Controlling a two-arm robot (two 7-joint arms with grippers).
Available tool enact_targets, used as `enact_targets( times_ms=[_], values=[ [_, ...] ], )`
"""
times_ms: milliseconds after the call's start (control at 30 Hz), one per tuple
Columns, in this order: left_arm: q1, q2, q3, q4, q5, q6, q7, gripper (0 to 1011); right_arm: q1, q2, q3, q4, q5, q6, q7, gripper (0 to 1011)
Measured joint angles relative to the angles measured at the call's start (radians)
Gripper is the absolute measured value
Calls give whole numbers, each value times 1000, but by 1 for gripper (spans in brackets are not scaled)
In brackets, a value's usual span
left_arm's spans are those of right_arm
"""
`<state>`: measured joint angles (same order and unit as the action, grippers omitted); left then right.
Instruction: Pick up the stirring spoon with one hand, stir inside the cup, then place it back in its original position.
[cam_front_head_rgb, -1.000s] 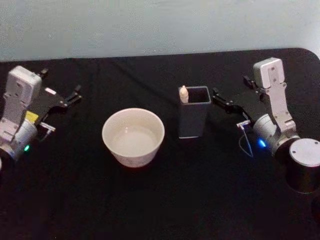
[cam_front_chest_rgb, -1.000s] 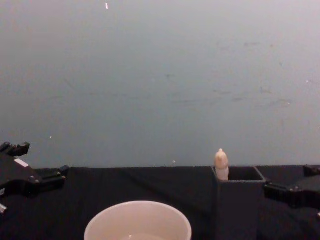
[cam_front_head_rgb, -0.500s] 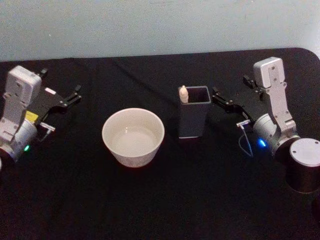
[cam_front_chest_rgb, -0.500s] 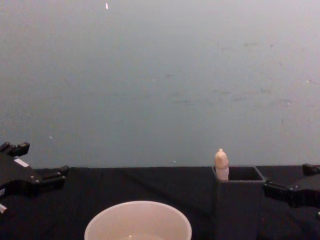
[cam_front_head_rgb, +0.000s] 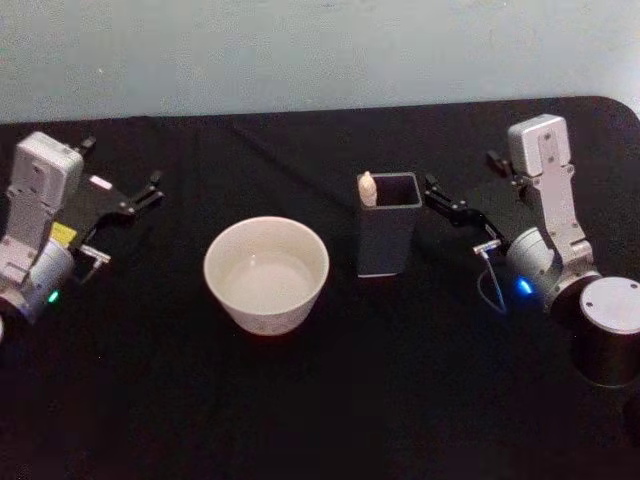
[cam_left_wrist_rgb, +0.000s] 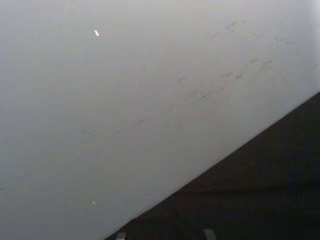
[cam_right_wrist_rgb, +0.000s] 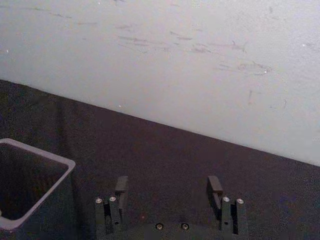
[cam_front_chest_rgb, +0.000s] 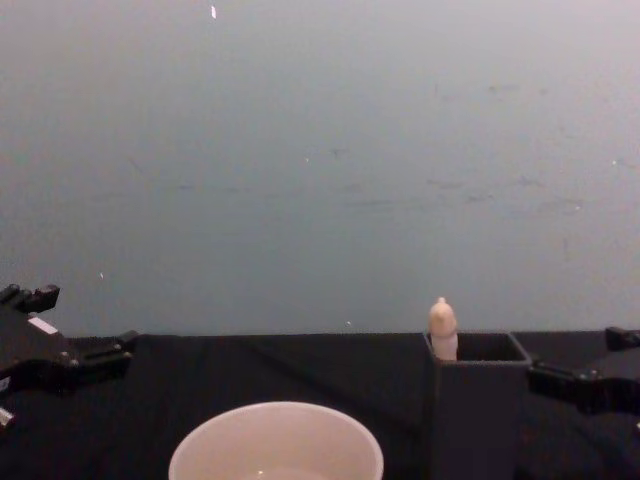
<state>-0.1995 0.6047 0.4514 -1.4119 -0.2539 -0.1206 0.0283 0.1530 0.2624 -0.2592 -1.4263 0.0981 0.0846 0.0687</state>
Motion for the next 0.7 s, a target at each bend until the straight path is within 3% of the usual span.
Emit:
enact_targets(
  times_ms=[700],
  values=[
    [0, 0, 0, 0, 0, 0, 0, 1001, 0, 0, 0, -1, 1, 0, 0, 1000]
  ],
)
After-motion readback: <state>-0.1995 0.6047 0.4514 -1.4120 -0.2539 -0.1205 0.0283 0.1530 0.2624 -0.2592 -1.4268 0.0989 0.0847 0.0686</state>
